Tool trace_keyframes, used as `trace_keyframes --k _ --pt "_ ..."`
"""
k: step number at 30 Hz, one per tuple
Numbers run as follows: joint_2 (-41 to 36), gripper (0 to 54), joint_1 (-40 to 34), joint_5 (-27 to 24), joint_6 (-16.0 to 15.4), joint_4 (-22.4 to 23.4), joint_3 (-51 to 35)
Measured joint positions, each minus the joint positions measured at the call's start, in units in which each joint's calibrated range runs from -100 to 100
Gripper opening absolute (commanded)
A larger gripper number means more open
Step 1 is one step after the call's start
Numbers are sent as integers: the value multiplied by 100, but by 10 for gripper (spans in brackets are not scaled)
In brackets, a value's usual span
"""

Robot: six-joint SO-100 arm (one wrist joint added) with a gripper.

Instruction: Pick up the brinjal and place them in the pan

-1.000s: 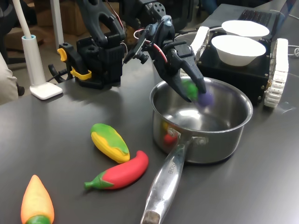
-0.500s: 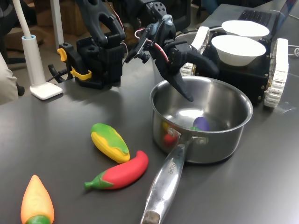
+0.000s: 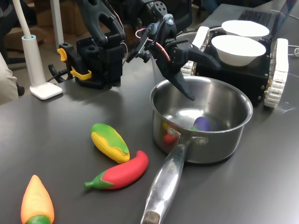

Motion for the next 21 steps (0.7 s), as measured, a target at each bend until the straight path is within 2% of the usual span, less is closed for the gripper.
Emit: trace_keyframes --k 3,5,9,14,21 --pt "-143 237 22 39 0 -34 9" --pt "-295 145 22 93 0 -51 0" --pt "-463 50 22 137 0 -136 0" --pt "-631 5 22 190 0 -153 0" --pt "-816 0 22 181 0 -136 -9"
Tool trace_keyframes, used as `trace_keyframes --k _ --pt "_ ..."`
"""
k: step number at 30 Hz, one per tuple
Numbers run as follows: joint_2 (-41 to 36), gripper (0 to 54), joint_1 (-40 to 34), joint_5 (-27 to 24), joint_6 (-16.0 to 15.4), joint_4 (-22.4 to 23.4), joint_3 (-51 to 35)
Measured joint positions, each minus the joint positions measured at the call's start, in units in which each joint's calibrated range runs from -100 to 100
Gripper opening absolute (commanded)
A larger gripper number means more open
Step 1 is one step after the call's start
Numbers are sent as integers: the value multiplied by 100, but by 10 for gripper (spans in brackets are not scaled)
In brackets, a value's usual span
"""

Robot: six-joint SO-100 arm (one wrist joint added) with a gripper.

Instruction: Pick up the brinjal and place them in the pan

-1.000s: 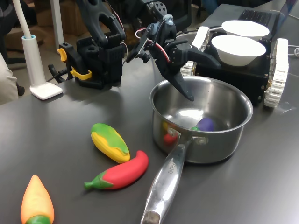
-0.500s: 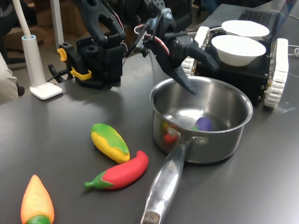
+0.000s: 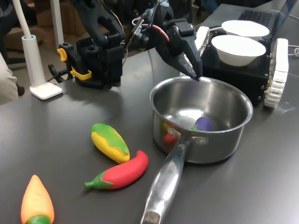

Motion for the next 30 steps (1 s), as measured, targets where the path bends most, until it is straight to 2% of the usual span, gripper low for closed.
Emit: trace_keyframes --k 5,11,18,30 --pt "-76 0 0 -34 0 195 -199" --pt "-387 0 0 -117 0 646 -579" --pt "-909 2 0 -195 0 1190 -860" --pt "-1944 7 0 -249 0 1853 -1032"
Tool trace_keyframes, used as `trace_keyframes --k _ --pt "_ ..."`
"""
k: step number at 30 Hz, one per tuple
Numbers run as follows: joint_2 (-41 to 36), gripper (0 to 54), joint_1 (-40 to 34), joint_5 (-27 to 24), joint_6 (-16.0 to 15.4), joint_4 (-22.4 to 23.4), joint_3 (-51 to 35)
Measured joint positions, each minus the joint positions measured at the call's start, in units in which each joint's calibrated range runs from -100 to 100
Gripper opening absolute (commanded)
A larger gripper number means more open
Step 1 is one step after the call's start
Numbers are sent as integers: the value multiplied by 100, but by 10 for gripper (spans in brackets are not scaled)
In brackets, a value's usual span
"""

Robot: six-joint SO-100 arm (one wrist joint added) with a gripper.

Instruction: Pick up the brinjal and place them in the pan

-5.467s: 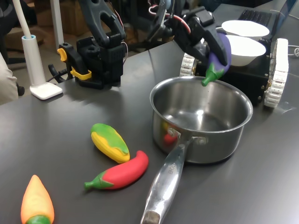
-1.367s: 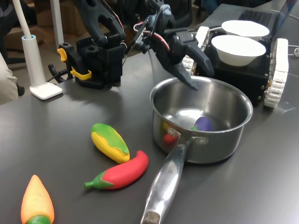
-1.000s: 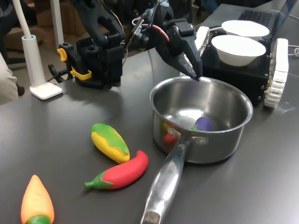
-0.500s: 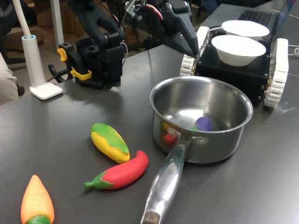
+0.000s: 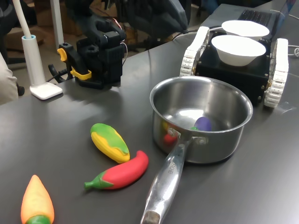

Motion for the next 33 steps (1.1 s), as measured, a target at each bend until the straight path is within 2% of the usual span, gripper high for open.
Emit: trace_keyframes --k 13,20,33 --pt "-909 3 0 29 -9 399 -9" --pt "-1456 0 121 88 -478 731 63" --pt "-1970 0 242 127 -551 1198 299"
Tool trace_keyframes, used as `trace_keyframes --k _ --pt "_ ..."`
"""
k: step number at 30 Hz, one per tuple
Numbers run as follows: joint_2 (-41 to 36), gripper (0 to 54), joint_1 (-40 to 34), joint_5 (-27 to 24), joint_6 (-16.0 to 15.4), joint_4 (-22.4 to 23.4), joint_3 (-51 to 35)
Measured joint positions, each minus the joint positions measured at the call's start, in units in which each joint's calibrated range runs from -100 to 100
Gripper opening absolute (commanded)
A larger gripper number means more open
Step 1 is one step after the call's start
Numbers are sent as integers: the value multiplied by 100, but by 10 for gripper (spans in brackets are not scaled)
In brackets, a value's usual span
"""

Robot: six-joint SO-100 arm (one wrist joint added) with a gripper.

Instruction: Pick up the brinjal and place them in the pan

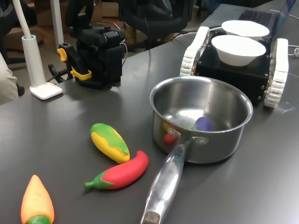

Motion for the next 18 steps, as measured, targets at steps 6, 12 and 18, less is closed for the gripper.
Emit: trace_keyframes --k 6,12,18 --pt "0 0 77 20 -110 246 0" --pt "0 0 88 20 -257 544 163" --pt "0 0 88 20 -422 858 434"
